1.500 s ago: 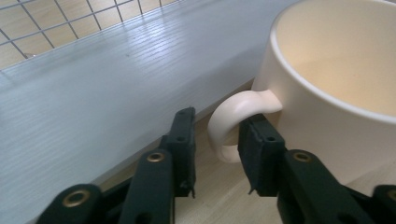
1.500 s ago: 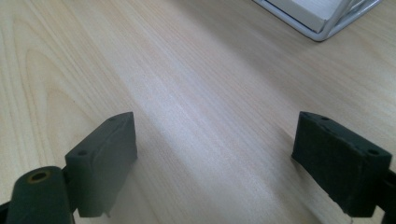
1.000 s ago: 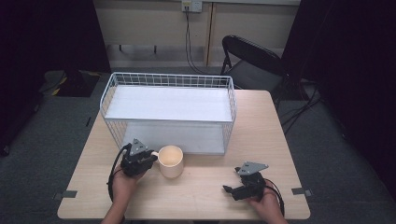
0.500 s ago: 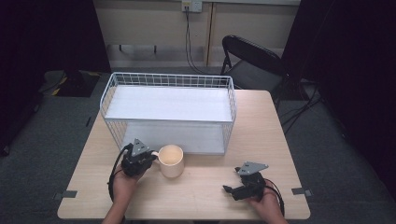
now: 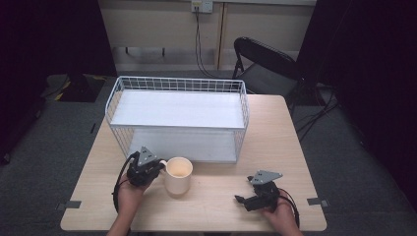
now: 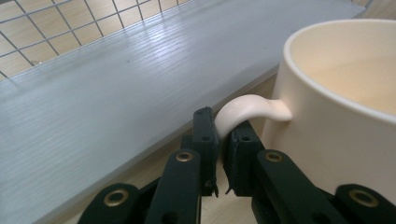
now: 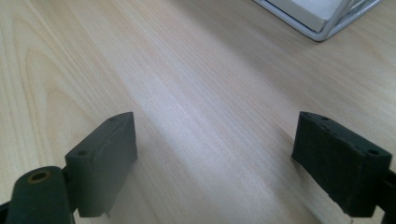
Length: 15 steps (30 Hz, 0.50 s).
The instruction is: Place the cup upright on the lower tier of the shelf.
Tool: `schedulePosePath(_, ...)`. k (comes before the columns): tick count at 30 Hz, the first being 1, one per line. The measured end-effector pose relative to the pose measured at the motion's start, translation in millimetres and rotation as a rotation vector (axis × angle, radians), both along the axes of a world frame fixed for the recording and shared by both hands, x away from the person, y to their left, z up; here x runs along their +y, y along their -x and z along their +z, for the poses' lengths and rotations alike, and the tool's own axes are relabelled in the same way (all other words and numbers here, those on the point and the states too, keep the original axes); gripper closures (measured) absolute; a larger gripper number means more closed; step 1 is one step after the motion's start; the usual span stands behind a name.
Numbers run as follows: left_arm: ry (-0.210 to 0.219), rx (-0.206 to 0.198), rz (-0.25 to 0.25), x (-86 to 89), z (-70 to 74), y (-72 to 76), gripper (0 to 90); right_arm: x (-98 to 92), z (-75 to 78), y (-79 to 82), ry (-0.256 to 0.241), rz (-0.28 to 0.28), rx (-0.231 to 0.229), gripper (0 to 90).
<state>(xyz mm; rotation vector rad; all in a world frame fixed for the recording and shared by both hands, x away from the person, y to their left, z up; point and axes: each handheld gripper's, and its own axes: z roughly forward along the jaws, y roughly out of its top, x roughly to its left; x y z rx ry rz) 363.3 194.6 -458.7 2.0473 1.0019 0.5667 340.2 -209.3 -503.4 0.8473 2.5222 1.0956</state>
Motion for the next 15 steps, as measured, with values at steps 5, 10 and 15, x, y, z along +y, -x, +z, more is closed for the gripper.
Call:
schedulePosePath(5, 0.004, 0.006, -0.001, 1.7, 1.5, 1.0, 84.9, 0.0, 0.0, 0.0, 0.0, 0.0, 0.0, 13.0)
schedulePosePath(10, 0.013, -0.004, 0.011, 3.5, 3.8, 1.7, 84.9, 0.0, 0.0, 0.0, 0.0, 0.0, 0.0, 13.0)
schedulePosePath(15, 0.028, -0.01, 0.029, 3.9, 6.2, 1.5, 85.0, 0.0, 0.0, 0.0, 0.0, 0.0, 0.0, 12.9)
